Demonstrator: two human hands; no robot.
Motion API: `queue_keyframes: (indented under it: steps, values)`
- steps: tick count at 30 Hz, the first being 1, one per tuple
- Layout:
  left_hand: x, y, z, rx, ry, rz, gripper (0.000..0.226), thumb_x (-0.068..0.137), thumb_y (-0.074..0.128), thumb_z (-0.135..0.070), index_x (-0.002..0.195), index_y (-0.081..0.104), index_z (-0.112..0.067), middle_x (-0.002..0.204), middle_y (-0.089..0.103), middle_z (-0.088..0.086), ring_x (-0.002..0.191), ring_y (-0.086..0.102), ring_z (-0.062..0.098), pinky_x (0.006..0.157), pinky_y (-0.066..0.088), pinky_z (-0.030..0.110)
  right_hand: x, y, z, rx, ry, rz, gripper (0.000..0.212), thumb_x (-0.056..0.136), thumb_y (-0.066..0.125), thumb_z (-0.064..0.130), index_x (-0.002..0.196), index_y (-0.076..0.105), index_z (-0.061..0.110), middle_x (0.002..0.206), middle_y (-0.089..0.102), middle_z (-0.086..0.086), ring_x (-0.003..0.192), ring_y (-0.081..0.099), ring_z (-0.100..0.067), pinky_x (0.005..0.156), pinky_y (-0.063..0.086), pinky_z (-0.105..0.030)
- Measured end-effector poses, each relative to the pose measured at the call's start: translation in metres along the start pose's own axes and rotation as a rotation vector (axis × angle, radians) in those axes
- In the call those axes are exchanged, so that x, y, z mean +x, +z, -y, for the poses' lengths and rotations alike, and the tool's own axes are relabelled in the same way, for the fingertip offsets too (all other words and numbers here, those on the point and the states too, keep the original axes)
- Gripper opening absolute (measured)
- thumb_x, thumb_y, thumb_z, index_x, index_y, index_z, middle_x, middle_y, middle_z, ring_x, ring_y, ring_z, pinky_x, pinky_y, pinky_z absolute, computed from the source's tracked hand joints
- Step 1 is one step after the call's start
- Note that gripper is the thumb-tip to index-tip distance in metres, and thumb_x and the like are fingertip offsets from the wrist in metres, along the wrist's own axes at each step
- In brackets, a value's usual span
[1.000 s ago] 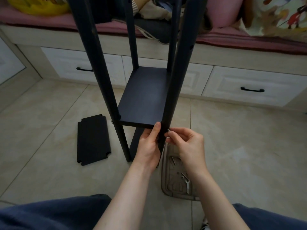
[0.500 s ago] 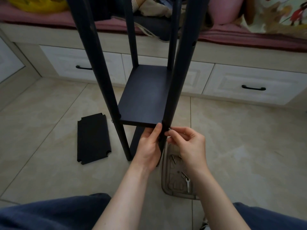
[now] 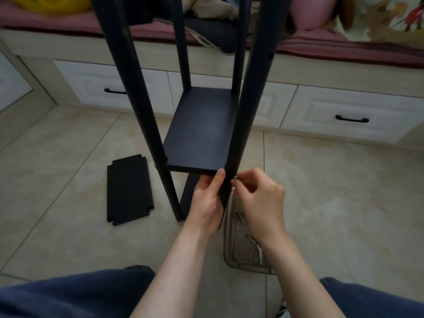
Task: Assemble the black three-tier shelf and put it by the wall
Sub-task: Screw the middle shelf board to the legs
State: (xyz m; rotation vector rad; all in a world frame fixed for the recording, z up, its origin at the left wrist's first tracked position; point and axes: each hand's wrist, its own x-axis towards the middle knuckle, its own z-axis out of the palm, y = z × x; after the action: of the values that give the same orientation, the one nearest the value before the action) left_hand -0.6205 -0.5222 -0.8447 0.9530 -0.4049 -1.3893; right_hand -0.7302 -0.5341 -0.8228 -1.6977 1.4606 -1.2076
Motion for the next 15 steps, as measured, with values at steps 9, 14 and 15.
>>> queue_keyframes:
  steps: [9,14,15]
  values:
    - [-0.002,0.002,0.001,0.011,0.001,0.002,0.057,0.086,0.063,-0.027,0.137,0.054,-0.002,0.12,0.067,0.015,0.109,0.067,0.025,0.09,0.056,0.03,0.011,-0.007,-0.005,0.436,0.327,0.146,0.005,0.088,0.072,0.01,0.085,0.071,0.014,0.077,0.076,-0.002,0.074,0.074,-0.017,0.066,0.058,-0.021]
    - [-0.001,-0.004,0.0,0.109,0.021,0.018,0.06,0.081,0.07,-0.026,0.135,0.055,-0.007,0.128,0.065,0.018,0.121,0.063,0.032,0.105,0.05,0.039,0.016,-0.009,-0.005,-0.047,0.063,0.153,0.007,0.088,0.072,0.028,0.083,0.067,0.031,0.077,0.07,0.012,0.074,0.066,0.003,0.067,0.053,-0.011]
    - [-0.002,-0.004,-0.001,0.139,0.039,0.026,0.059,0.078,0.073,-0.024,0.133,0.056,-0.008,0.124,0.068,0.015,0.119,0.065,0.03,0.102,0.051,0.038,0.017,-0.009,-0.005,-0.056,0.051,0.168,0.006,0.088,0.072,0.029,0.085,0.067,0.032,0.079,0.069,0.014,0.076,0.066,0.004,0.068,0.053,-0.011]
